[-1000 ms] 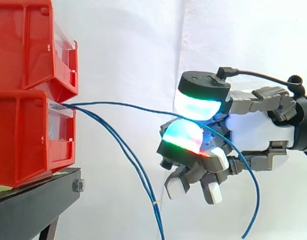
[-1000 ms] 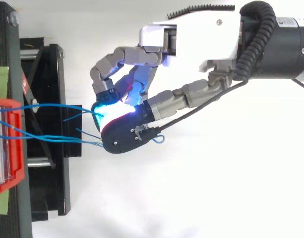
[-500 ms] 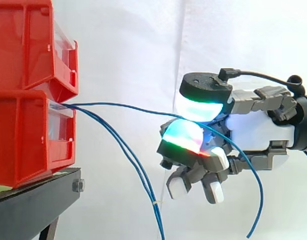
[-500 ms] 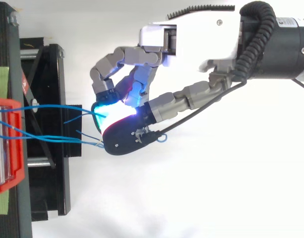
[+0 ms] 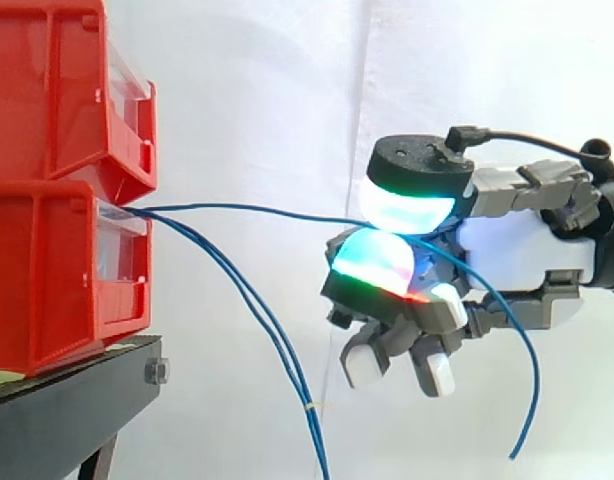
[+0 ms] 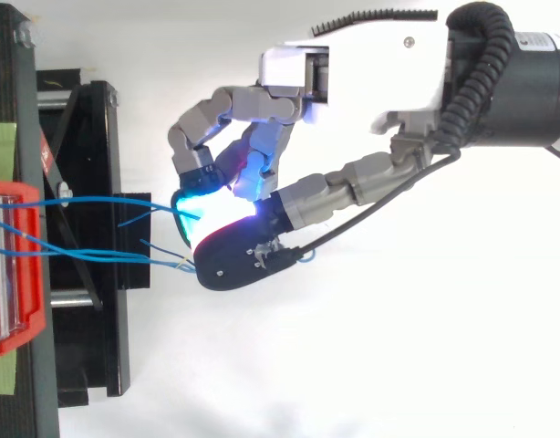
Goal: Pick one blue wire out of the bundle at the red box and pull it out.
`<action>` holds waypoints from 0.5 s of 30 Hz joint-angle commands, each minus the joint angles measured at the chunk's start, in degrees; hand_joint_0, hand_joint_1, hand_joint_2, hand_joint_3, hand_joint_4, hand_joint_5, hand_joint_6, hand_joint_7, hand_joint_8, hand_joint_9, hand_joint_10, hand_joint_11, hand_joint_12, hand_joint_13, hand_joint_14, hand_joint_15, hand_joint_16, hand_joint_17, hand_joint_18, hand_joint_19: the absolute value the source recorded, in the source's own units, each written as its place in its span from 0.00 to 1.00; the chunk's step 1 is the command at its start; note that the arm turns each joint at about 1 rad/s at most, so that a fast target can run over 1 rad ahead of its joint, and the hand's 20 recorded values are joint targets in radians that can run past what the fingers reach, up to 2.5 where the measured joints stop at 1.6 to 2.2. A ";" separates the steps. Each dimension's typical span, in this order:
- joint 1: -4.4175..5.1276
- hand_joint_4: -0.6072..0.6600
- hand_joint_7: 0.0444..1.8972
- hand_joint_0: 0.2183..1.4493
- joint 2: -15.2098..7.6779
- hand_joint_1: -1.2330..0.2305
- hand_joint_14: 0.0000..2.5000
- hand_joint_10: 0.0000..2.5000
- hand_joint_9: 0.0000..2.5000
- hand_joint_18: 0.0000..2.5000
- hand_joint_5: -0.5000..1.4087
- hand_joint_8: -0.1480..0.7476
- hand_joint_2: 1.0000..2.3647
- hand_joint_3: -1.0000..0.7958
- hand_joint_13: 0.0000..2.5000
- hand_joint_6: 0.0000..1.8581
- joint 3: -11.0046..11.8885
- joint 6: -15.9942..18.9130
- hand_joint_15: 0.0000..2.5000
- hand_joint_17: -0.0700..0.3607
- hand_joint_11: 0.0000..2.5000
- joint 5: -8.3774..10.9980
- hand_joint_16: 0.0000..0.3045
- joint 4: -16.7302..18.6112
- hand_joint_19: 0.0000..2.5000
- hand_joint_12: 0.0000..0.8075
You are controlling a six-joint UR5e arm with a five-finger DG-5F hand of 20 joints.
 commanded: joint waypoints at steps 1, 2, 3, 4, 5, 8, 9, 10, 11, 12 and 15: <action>0.00 0.63 0.74 0.33 1.38 0.32 0.01 0.01 0.44 0.34 0.21 0.58 0.02 0.53 0.28 0.46 0.00 -1.58 0.15 0.51 0.29 0.11 0.22 -2.89 0.26 0.57; 0.09 0.64 0.75 0.32 2.08 0.32 0.01 0.01 0.44 0.34 0.21 0.58 0.02 0.54 0.28 0.46 0.00 -2.64 0.15 0.51 0.29 0.64 0.22 -4.56 0.26 0.57; 0.00 0.64 0.75 0.33 2.26 0.32 0.01 0.01 0.44 0.34 0.21 0.57 0.02 0.54 0.28 0.46 0.00 -2.90 0.16 0.50 0.30 0.99 0.21 -4.91 0.26 0.57; 0.00 0.64 0.75 0.33 2.26 0.31 0.01 0.01 0.44 0.34 0.21 0.58 0.02 0.55 0.28 0.46 0.00 -2.81 0.16 0.50 0.30 1.17 0.22 -5.18 0.26 0.57; 0.00 0.64 0.75 0.33 2.26 0.31 0.01 0.01 0.44 0.34 0.21 0.57 0.02 0.55 0.28 0.46 0.00 -2.73 0.15 0.50 0.30 1.43 0.21 -5.53 0.26 0.56; 0.00 0.64 0.75 0.33 2.26 0.30 0.01 0.01 0.44 0.34 0.21 0.57 0.02 0.56 0.28 0.47 0.00 -2.73 0.16 0.50 0.30 1.70 0.21 -5.62 0.26 0.56; -0.09 0.64 0.76 0.33 2.17 0.29 0.01 0.01 0.45 0.34 0.21 0.57 0.02 0.56 0.28 0.47 0.00 -2.73 0.16 0.50 0.31 1.70 0.21 -5.62 0.26 0.57; -0.09 0.63 0.76 0.34 2.17 0.28 0.01 0.01 0.45 0.34 0.21 0.57 0.02 0.56 0.28 0.47 0.00 -2.37 0.16 0.50 0.31 2.05 0.21 -5.44 0.26 0.57; 0.00 0.61 0.77 0.34 2.17 0.27 0.01 0.01 0.45 0.34 0.21 0.57 0.02 0.57 0.28 0.47 0.00 -2.20 0.16 0.51 0.31 2.31 0.22 -5.44 0.26 0.57; 0.00 0.62 0.76 0.34 2.17 0.27 0.01 0.01 0.45 0.34 0.21 0.57 0.02 0.57 0.28 0.47 0.00 -1.76 0.16 0.51 0.31 2.84 0.22 -5.35 0.26 0.57; 0.00 0.63 0.75 0.33 2.26 0.27 0.01 0.01 0.46 0.36 0.21 0.58 0.01 0.57 0.29 0.47 0.00 -1.58 0.16 0.52 0.31 4.16 0.23 -5.35 0.25 0.58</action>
